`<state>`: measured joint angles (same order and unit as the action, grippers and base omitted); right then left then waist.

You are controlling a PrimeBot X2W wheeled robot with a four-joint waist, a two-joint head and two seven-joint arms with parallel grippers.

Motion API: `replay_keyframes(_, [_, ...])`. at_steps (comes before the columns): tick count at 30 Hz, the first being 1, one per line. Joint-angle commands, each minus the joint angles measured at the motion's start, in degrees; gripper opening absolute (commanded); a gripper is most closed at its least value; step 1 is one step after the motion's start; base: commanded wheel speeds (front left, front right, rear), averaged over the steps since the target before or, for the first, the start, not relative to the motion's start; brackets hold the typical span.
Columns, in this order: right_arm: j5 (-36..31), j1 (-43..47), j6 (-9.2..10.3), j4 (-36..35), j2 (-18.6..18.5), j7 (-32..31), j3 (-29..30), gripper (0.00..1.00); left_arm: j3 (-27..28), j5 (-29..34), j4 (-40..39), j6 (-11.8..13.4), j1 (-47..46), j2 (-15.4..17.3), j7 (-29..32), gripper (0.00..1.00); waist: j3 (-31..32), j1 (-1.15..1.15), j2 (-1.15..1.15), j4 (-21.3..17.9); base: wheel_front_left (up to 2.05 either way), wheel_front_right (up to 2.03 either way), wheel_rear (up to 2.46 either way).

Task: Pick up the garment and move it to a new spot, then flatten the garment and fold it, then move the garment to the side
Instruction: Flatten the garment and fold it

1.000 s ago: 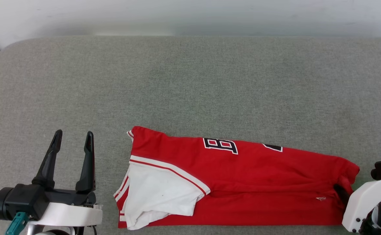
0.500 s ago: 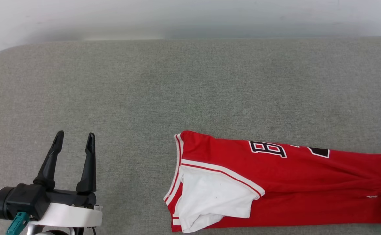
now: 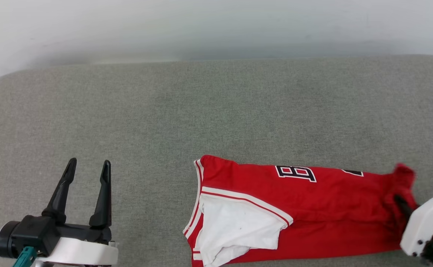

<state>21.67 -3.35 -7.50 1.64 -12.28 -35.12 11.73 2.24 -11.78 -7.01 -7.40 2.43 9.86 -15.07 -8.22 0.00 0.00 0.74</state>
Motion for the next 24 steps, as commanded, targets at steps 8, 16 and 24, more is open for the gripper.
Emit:
replay_keyframes(8, [4.88,3.16,0.02,-9.67,4.55,-6.31,-8.16,0.0,-0.46,-0.18,0.37,-0.07,1.36,-0.43,-0.12,1.0,1.94,0.0,0.0,-0.18,0.0,0.0,0.0])
replay_keyframes(16, [11.7,-0.95,0.02,-9.3,9.42,-7.16,-17.98,0.0,-0.5,-0.43,0.07,-0.07,1.47,-0.28,-0.12,1.0,2.09,0.0,0.0,1.21,0.0,0.0,0.0])
replay_keyframes(24, [16.69,-5.87,0.02,-0.37,9.46,0.19,-25.7,0.0,-0.73,-0.61,0.45,-0.08,0.86,-0.23,-0.11,1.0,1.91,0.0,0.0,3.07,0.0,0.0,0.0])
